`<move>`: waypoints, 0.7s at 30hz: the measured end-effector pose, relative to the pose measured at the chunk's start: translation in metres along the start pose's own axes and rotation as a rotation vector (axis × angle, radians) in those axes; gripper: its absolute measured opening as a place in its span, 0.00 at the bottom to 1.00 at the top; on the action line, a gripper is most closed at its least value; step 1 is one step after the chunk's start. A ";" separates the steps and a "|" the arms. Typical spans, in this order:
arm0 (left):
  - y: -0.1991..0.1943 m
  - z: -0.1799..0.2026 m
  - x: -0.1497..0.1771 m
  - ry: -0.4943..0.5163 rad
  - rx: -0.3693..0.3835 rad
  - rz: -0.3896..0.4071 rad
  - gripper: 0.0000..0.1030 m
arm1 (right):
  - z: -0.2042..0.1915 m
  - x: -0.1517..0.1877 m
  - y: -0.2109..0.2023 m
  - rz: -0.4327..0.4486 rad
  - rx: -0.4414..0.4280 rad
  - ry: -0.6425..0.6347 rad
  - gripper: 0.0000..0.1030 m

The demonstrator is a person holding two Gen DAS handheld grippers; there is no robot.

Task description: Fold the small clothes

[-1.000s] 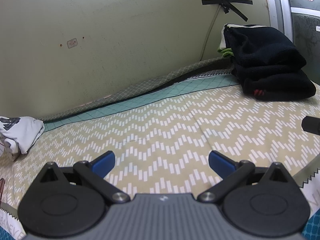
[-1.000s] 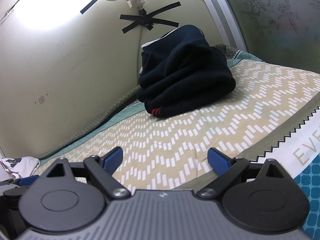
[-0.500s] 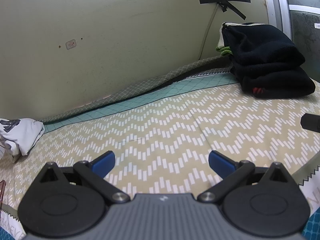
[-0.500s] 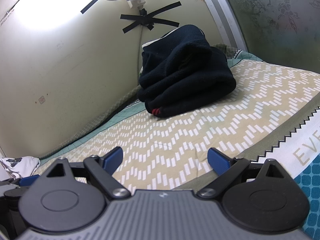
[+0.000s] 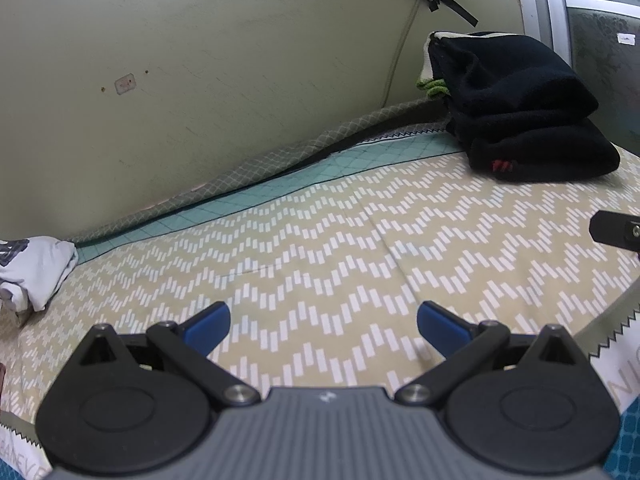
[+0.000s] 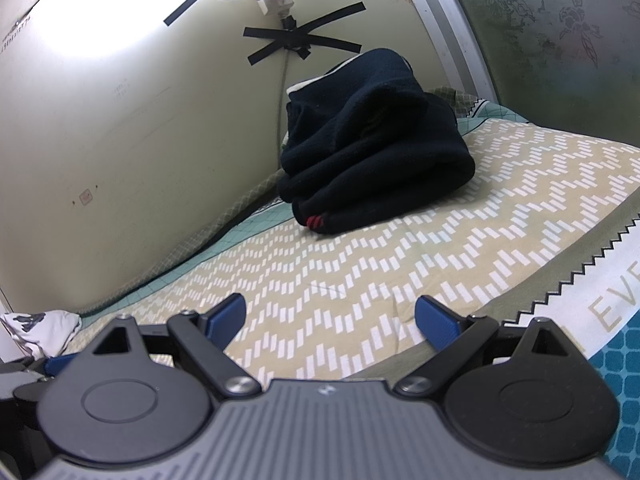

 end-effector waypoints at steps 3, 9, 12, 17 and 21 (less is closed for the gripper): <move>0.001 0.001 0.001 0.001 0.011 -0.012 1.00 | 0.000 0.000 0.000 0.000 0.000 0.001 0.87; 0.002 0.001 0.002 -0.002 0.023 -0.023 1.00 | 0.000 0.000 0.000 0.000 0.001 0.001 0.87; 0.002 0.002 0.002 0.001 0.023 -0.024 1.00 | 0.000 0.000 0.000 0.000 0.001 0.002 0.87; 0.003 0.002 0.002 0.001 0.020 -0.028 1.00 | 0.000 0.000 0.001 -0.001 0.001 0.002 0.87; 0.004 0.002 0.002 0.003 0.017 -0.028 1.00 | 0.000 0.000 0.001 -0.001 0.001 0.002 0.87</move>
Point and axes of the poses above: each gripper's, at about its wrist camera, not at the fingertips, and y roughly the way its jaws point, z to its right, x to its underside, the point moved 6 cm from there along y, roughly the way its jaws point, and after that the axes turned 6 degrees about -x, right-handed, at the moved point
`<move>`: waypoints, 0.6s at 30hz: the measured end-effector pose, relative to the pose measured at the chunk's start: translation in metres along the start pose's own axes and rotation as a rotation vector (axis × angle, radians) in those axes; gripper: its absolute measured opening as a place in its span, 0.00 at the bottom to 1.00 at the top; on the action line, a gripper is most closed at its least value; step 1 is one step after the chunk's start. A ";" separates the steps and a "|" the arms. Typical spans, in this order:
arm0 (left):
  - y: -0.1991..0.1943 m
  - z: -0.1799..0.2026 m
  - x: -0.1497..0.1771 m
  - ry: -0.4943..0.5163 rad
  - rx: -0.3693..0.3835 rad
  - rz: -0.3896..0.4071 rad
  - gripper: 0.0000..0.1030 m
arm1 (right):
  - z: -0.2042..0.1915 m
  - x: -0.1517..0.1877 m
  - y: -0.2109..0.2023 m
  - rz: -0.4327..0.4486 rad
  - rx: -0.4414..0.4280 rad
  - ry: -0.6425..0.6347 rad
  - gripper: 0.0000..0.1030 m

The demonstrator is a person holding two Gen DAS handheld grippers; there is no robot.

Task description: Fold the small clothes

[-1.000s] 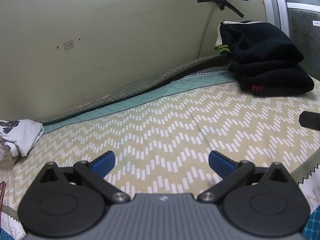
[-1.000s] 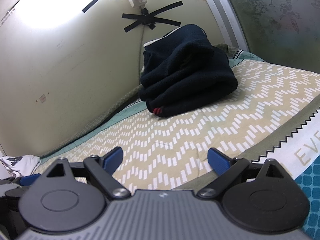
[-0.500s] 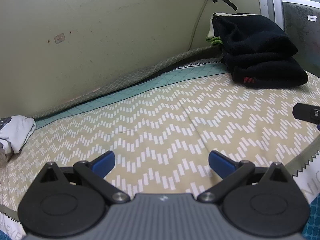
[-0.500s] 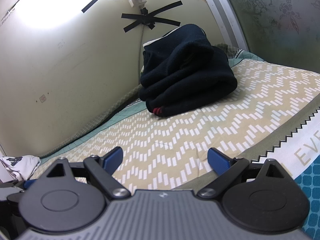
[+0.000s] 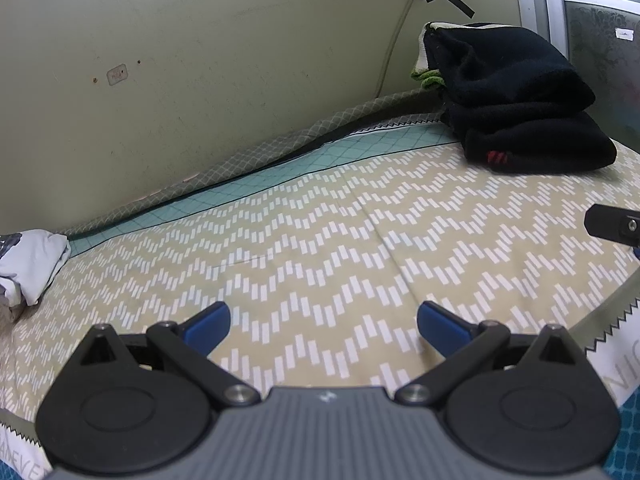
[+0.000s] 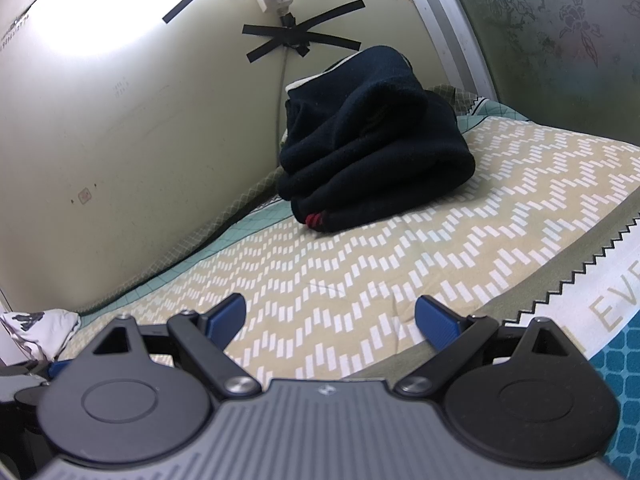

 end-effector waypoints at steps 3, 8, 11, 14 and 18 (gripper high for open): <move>0.000 0.001 0.000 0.003 -0.001 -0.002 1.00 | 0.000 0.000 0.000 0.000 0.000 0.001 0.87; 0.000 0.001 0.001 0.006 0.000 -0.004 1.00 | 0.000 0.000 0.001 0.000 0.001 0.001 0.87; 0.001 0.001 0.001 0.006 0.001 -0.006 1.00 | 0.000 0.000 0.001 0.001 0.001 0.001 0.88; 0.001 0.001 0.001 0.011 0.003 -0.007 1.00 | 0.000 0.000 0.001 0.001 0.001 0.001 0.87; 0.001 0.002 0.001 0.014 0.003 -0.006 1.00 | 0.001 0.000 0.001 0.000 0.000 0.001 0.87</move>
Point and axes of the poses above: each gripper's, at about its wrist camera, not at the fingertips, and y roughly the way its jaws point, z to its right, x to its underside, the point moved 6 cm from there along y, roughly the way its jaws point, and after that the axes turned 6 degrees about -x, right-handed, at the moved point
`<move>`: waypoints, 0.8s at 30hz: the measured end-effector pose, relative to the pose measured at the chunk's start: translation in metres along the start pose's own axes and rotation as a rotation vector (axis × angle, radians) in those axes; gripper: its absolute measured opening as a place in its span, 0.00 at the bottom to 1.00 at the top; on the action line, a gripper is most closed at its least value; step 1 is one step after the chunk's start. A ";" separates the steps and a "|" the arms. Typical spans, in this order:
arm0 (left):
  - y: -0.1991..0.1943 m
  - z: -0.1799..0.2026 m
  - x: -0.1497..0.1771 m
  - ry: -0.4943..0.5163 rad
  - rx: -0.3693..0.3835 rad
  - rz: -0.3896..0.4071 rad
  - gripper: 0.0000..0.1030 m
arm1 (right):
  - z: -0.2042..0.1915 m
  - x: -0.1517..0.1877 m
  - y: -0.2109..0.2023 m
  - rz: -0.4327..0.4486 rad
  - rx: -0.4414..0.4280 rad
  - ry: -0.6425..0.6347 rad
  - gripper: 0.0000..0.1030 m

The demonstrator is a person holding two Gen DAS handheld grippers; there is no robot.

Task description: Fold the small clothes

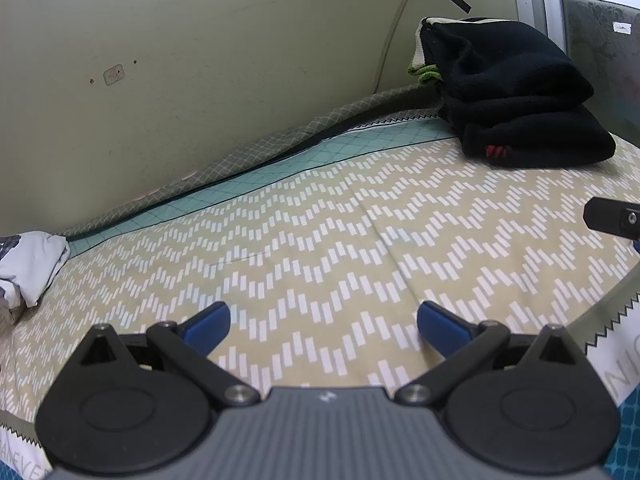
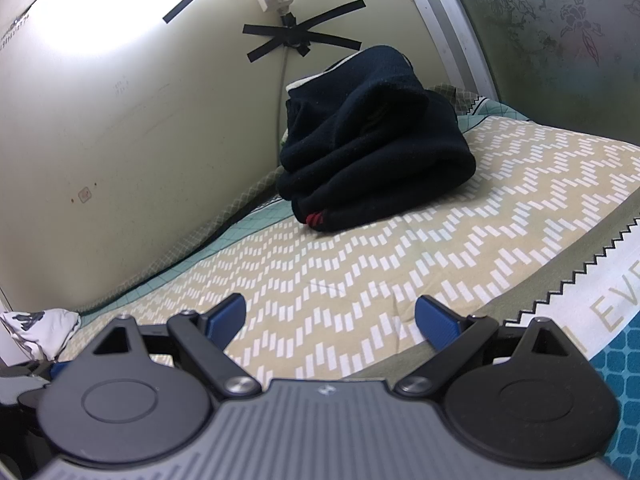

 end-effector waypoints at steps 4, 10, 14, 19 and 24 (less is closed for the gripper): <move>0.000 0.000 0.000 0.000 0.001 0.000 1.00 | 0.000 0.000 0.000 0.000 -0.001 0.000 0.87; -0.001 0.001 0.000 0.006 0.001 0.004 1.00 | 0.001 -0.001 0.001 -0.001 -0.002 0.000 0.87; -0.001 0.001 0.000 0.007 0.002 0.006 1.00 | 0.000 -0.001 0.001 -0.001 -0.002 0.000 0.87; -0.002 0.001 0.000 0.011 0.001 0.009 1.00 | 0.001 -0.001 0.001 -0.002 -0.003 -0.001 0.87; -0.002 0.001 0.000 0.014 0.001 0.011 1.00 | 0.001 -0.001 0.001 -0.002 -0.004 -0.001 0.87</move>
Point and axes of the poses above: each gripper's, at about its wrist camera, not at the fingertips, and y roughly the way its jaws point, z to its right, x to its underside, the point moved 6 cm from there along y, roughly the way its jaws point, and after that the axes turned 6 degrees about -x, right-handed, at the moved point
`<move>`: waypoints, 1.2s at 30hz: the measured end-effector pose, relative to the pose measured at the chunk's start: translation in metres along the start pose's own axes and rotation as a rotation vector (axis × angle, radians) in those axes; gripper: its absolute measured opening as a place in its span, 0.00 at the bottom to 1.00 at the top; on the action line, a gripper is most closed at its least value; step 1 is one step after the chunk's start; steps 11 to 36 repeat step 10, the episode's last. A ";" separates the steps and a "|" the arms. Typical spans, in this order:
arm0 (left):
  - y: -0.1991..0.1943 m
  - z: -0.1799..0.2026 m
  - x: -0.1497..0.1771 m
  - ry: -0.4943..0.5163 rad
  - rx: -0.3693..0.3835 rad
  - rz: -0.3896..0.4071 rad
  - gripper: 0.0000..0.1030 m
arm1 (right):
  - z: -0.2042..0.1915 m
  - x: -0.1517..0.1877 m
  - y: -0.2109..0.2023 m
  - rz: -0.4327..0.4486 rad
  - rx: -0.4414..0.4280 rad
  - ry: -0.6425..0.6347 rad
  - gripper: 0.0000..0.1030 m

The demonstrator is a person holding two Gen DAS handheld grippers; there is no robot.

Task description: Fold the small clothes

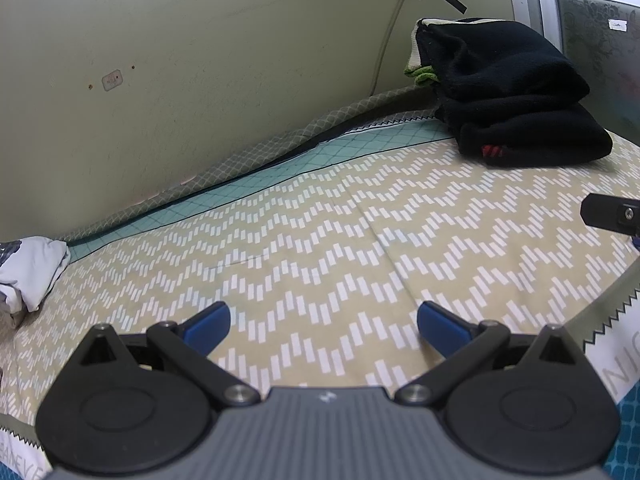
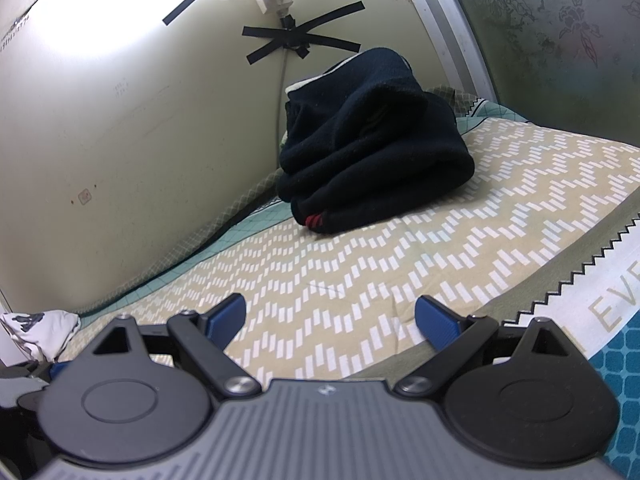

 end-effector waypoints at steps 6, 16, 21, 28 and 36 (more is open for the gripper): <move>-0.003 0.002 0.000 0.011 0.021 0.012 1.00 | 0.000 0.000 0.000 0.000 -0.001 0.000 0.87; -0.003 0.002 -0.001 0.011 0.018 0.018 1.00 | 0.000 0.000 0.001 0.000 -0.001 0.000 0.87; -0.003 0.002 -0.001 0.011 0.018 0.018 1.00 | 0.000 0.000 0.001 0.000 -0.001 0.000 0.87; -0.003 0.002 -0.001 0.011 0.018 0.018 1.00 | 0.000 0.000 0.001 0.000 -0.001 0.000 0.87; -0.003 0.002 -0.001 0.011 0.018 0.018 1.00 | 0.000 0.000 0.001 0.000 -0.001 0.000 0.87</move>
Point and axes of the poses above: each gripper's, at about its wrist camera, not at the fingertips, and y roughly the way its jaws point, z to its right, x to its underside, the point moved 6 cm from there along y, roughly the way its jaws point, and after that the axes turned 6 degrees about -x, right-handed, at the moved point
